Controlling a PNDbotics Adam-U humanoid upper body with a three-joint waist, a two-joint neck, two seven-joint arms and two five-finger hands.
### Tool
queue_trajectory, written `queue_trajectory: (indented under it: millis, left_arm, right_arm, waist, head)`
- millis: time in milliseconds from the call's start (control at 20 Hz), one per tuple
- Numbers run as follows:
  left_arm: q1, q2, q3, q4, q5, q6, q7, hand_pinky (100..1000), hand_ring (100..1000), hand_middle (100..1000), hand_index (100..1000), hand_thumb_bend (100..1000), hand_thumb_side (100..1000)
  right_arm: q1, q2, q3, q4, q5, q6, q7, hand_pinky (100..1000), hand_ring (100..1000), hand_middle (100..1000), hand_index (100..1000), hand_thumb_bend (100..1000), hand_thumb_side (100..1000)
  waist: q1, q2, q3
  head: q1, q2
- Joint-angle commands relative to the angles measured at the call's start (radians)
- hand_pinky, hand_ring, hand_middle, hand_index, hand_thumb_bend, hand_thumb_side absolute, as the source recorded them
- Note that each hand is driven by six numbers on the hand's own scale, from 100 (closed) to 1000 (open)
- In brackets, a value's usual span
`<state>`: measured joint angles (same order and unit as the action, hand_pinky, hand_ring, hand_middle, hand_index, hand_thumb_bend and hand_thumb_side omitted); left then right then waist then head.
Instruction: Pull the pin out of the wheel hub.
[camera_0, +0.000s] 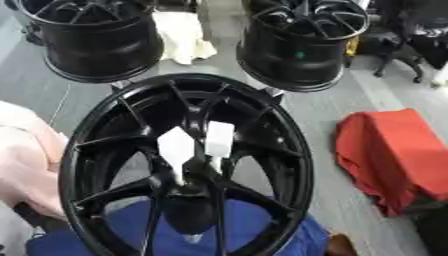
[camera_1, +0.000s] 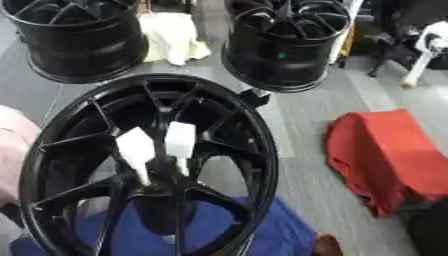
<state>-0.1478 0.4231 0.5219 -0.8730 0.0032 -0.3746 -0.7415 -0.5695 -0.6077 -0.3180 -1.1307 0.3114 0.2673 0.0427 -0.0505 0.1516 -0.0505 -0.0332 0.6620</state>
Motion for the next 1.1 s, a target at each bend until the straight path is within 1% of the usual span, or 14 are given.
queue_trajectory:
  millis: [50, 100, 200, 500, 550, 600, 650, 750, 900, 1100]
  left_arm:
    - [-0.011, 0.033, 0.005, -0.003, 0.003, -0.126, -0.116, 771, 724, 680, 832, 352, 740]
    - [-0.013, 0.031, 0.003, -0.002, 0.002, -0.127, -0.117, 771, 723, 680, 831, 351, 740]
    - [-0.016, 0.029, -0.001, -0.002, -0.002, -0.126, -0.121, 771, 723, 680, 831, 350, 740]
    - [-0.019, 0.019, -0.014, -0.004, -0.014, -0.122, -0.135, 771, 723, 680, 831, 349, 740]
    - [-0.02, 0.017, -0.016, -0.004, -0.017, -0.122, -0.137, 771, 724, 680, 831, 337, 729]
    - [-0.021, 0.016, -0.018, -0.004, -0.018, -0.121, -0.139, 771, 724, 680, 831, 349, 740]
    - [-0.022, 0.016, -0.02, -0.004, -0.02, -0.121, -0.141, 771, 724, 680, 831, 348, 740]
    - [-0.024, 0.015, -0.022, -0.005, -0.021, -0.121, -0.143, 771, 724, 680, 831, 348, 740]
    - [-0.023, 0.016, -0.022, -0.005, -0.022, -0.124, -0.144, 771, 724, 680, 830, 346, 741]
    - [-0.024, 0.017, -0.023, -0.003, -0.023, -0.127, -0.143, 771, 724, 680, 830, 345, 740]
  right_arm:
    - [0.041, 0.05, -0.08, -0.027, -0.007, -0.026, -0.053, 693, 701, 757, 857, 371, 433]
    - [0.067, 0.076, -0.081, -0.043, -0.02, -0.041, -0.069, 689, 695, 749, 854, 367, 431]
    - [0.121, 0.129, -0.057, -0.084, -0.051, -0.073, -0.102, 681, 687, 741, 848, 355, 430]
    - [0.275, 0.283, 0.083, -0.221, -0.144, -0.168, -0.197, 667, 669, 719, 839, 295, 414]
    - [0.299, 0.31, 0.11, -0.239, -0.152, -0.184, -0.213, 664, 664, 716, 838, 607, 217]
    - [0.312, 0.337, 0.137, -0.247, -0.153, -0.201, -0.23, 661, 660, 712, 836, 278, 410]
    - [0.317, 0.357, 0.164, -0.242, -0.153, -0.218, -0.247, 659, 654, 708, 835, 273, 407]
    - [0.32, 0.374, 0.219, -0.211, -0.156, -0.251, -0.281, 660, 654, 706, 834, 264, 407]
    - [0.317, 0.372, 0.29, -0.173, -0.166, -0.294, -0.331, 654, 640, 695, 828, 255, 401]
    - [0.318, 0.379, 0.317, -0.138, -0.197, -0.327, -0.404, 645, 622, 676, 817, 229, 393]
  waist:
    - [0.002, -0.011, 0.004]
    - [0.003, -0.012, 0.009]
    - [0.004, -0.015, 0.019]
    - [0.01, -0.026, 0.049]
    - [0.011, -0.028, 0.053]
    - [0.011, -0.028, 0.056]
    - [0.011, -0.028, 0.058]
    - [0.012, -0.026, 0.06]
    - [0.011, -0.027, 0.059]
    - [0.013, -0.028, 0.057]
  head:
    - [-0.01, -0.016]
    - [-0.014, -0.016]
    - [-0.021, -0.016]
    - [-0.028, 0.002]
    - [-0.032, 0.004]
    - [-0.035, 0.006]
    - [-0.037, 0.006]
    - [-0.038, 0.005]
    - [-0.026, 0.008]
    - [-0.023, 0.008]
